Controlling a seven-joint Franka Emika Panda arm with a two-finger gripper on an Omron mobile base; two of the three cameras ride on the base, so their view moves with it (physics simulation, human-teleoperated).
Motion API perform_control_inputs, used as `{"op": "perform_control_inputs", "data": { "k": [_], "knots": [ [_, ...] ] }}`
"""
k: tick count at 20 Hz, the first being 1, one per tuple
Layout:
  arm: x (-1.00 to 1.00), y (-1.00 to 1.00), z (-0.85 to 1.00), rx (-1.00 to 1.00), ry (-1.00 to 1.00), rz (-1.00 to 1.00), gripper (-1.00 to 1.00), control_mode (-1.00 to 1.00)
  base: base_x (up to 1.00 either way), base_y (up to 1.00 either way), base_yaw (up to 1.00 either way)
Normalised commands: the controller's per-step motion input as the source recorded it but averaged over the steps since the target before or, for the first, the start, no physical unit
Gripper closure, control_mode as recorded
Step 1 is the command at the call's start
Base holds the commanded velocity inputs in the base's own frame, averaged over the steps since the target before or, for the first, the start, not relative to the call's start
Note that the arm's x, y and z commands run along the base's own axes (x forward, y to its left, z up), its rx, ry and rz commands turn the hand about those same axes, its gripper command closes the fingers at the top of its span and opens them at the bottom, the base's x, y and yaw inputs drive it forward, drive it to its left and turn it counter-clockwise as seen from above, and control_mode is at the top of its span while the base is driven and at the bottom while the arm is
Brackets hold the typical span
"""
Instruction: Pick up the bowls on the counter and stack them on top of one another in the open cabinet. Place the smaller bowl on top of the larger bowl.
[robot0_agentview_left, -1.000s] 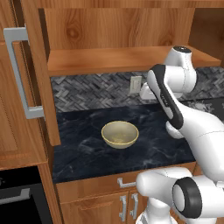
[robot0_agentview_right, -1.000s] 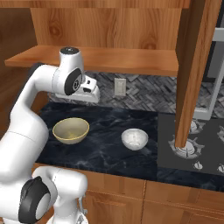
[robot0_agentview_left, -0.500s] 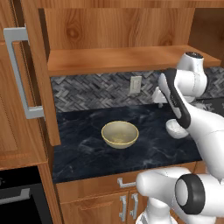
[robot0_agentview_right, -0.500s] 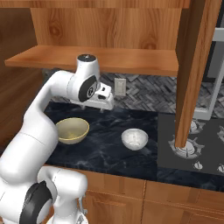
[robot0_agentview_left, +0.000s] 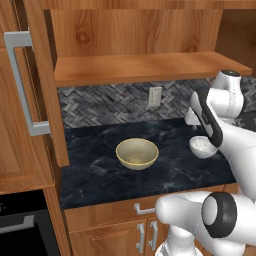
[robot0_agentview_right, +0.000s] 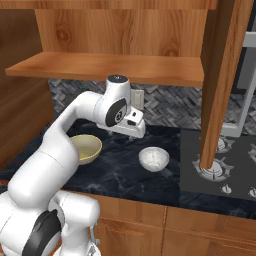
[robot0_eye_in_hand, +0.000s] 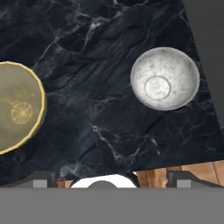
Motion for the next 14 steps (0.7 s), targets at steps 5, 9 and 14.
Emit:
{"op": "perform_control_inputs", "data": {
  "k": [5, 9, 14],
  "knots": [
    [0.00, -0.37, -0.31, 0.03, 0.00, -0.12, -1.00, -1.00, 0.00, 0.00, 0.00],
    [0.00, -0.34, -0.20, 0.04, 0.00, -0.18, -1.00, -1.00, 0.00, 0.00, 0.00],
    [0.00, -0.30, -0.14, 0.05, 0.00, -0.22, -1.00, -1.00, 0.00, 0.00, 0.00]
  ]
}}
